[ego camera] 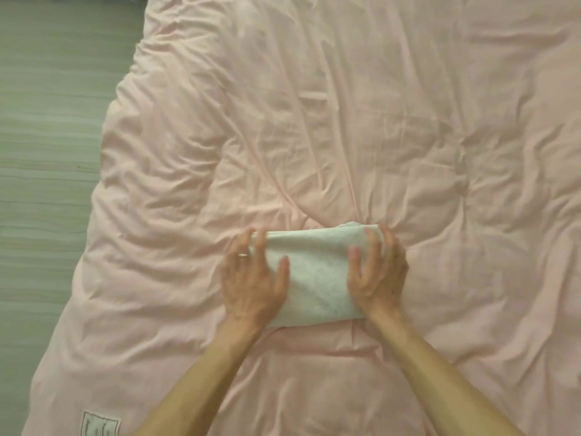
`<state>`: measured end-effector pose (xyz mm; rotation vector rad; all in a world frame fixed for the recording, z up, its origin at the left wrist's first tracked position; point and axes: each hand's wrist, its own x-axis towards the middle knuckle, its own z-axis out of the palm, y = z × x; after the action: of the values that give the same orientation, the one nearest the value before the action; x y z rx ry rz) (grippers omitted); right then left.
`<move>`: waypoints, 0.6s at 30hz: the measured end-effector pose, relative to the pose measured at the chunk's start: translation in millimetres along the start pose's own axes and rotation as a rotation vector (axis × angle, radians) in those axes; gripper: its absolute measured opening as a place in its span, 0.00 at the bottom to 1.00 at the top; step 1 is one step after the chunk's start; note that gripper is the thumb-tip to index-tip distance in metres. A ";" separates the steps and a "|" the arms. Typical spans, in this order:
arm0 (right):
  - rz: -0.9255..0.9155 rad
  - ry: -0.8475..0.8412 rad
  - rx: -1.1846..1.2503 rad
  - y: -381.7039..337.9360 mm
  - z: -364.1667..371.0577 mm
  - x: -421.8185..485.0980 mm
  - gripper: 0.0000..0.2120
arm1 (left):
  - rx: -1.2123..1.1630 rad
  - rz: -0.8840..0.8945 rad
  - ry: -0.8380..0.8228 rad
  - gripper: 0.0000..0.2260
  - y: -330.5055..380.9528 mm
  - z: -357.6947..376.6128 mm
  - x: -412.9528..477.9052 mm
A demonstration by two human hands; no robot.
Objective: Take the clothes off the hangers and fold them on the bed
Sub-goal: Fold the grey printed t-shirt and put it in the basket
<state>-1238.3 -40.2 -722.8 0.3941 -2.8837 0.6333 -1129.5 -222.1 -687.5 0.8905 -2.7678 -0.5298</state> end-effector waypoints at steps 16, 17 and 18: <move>0.223 -0.585 -0.185 31.9 -3.0 6.6 0.33 | 0.121 -0.297 -0.319 0.35 -33.2 19.4 -19.4; 0.267 -0.525 -0.124 29.5 -8.3 8.3 0.32 | 0.012 -0.396 -0.295 0.34 -26.9 14.0 -20.4; 0.354 -0.485 -0.032 27.7 -14.7 11.8 0.30 | -0.150 -0.524 -0.305 0.32 -21.3 11.0 -19.1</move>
<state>-1256.1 -12.2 -717.8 0.0247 -3.4660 0.6080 -1106.1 -223.9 -707.1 1.6246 -2.6770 -1.0164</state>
